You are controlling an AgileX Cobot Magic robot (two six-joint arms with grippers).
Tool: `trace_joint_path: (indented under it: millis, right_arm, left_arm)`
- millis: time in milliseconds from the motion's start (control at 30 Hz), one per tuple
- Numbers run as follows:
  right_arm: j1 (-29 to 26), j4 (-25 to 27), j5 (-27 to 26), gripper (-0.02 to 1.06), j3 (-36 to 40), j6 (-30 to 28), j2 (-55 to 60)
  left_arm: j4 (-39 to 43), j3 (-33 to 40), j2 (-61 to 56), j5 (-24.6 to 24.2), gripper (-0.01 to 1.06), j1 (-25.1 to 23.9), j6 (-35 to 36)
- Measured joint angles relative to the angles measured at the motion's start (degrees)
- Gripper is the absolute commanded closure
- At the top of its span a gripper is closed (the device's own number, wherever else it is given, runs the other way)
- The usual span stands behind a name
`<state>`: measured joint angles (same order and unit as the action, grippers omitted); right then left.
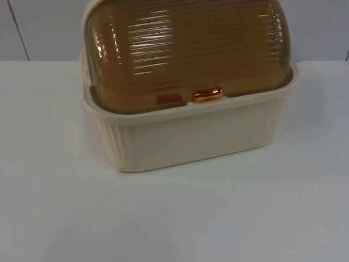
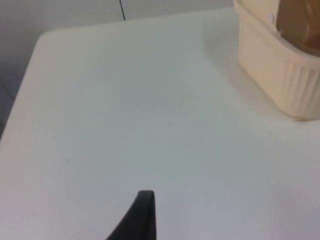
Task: Open the box lid with the left hand, place the block into the box with the right hand, then close the box lid with the left hand.
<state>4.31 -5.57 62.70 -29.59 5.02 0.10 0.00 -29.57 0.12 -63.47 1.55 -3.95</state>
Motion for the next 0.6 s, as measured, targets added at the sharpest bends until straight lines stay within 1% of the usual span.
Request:
trace_joint_path:
  millis: [200, 600]
  right_arm:
    - [0.0, 0.0, 0.0, -0.01, 0.0, 0.0, 0.0]
    - [0.0, 0.0, 0.0, -0.01, 0.0, 0.0, 0.0]
  left_arm:
    - [0.0, 1.0, 0.0, 1.1, 0.0, 0.0, 0.9]
    - [0.0, 1.0, 0.0, 1.2, 0.0, 0.0, 1.0]
